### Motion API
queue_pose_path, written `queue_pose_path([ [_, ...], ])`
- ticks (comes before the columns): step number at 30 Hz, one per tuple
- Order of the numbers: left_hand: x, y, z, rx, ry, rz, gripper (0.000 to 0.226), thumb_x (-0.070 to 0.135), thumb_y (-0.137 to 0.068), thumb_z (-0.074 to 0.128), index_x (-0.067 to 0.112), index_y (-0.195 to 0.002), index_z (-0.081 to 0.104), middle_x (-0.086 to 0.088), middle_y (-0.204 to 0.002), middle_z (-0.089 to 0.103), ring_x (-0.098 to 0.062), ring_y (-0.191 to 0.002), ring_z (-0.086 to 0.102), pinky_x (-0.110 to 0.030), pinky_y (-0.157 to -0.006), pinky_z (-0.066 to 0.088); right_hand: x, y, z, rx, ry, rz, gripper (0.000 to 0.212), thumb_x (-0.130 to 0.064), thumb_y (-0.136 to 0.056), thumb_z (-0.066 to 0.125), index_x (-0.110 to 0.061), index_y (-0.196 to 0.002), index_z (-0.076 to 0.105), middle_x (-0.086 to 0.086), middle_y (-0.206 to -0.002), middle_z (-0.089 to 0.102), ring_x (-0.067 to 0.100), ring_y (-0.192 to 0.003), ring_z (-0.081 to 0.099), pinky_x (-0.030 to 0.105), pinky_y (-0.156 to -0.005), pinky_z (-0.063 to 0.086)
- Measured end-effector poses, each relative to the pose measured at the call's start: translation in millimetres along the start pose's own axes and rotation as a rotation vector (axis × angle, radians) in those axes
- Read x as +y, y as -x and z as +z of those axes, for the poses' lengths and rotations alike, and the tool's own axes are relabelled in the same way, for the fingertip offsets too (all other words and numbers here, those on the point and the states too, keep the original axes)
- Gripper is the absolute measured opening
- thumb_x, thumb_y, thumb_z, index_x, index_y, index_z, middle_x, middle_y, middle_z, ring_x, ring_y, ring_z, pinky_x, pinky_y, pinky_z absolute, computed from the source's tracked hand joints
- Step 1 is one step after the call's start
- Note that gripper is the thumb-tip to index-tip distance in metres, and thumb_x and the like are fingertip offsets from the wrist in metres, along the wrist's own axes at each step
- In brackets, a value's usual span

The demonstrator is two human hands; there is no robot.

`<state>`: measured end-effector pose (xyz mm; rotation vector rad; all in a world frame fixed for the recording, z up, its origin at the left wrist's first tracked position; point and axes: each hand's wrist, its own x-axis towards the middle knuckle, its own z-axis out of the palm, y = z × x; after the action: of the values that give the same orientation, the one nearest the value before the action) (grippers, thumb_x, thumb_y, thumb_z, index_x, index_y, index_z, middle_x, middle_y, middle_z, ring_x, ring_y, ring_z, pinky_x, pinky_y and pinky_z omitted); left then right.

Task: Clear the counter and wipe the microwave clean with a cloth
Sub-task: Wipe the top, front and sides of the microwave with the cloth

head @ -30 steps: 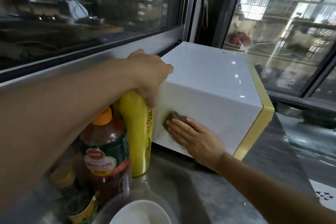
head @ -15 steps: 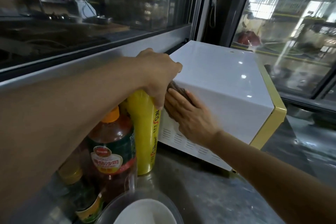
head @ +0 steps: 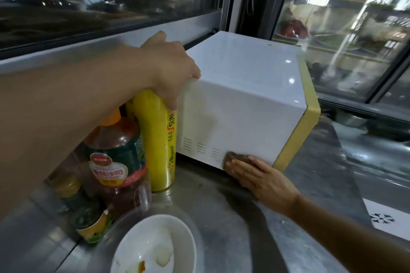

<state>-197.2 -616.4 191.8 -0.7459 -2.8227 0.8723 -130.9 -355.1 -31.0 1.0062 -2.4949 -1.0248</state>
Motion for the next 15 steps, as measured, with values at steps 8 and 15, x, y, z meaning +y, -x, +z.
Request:
queue_pose_path([
  [8, 39, 17, 5, 0.142, -0.126, -0.08, 0.058, 0.049, -0.079, 0.056, 0.025, -0.129, 0.04, 0.003, -0.125, 0.054, -0.023, -0.127, 0.034, -0.049, -0.106, 0.019, -13, 75, -13, -0.022, -0.331, 0.213, 0.082, -0.029, -0.035, 0.09, -0.012, -0.112, 0.067, 0.008, -0.119, 0.065, 0.022, -0.111, 0.062, 0.038, -0.094, 0.046],
  [15, 86, 37, 11, 0.308, 0.17, -0.033, 0.063, 0.041, -0.074, 0.063, 0.021, -0.129, 0.039, 0.002, -0.13, 0.047, -0.022, -0.127, 0.033, -0.047, -0.105, 0.017, -10, 118, -46, 0.029, -0.837, 0.619, 0.071, -0.005, -0.056, 0.085, -0.007, -0.122, 0.059, 0.011, -0.127, 0.058, 0.031, -0.106, 0.062, 0.033, -0.083, 0.052],
])
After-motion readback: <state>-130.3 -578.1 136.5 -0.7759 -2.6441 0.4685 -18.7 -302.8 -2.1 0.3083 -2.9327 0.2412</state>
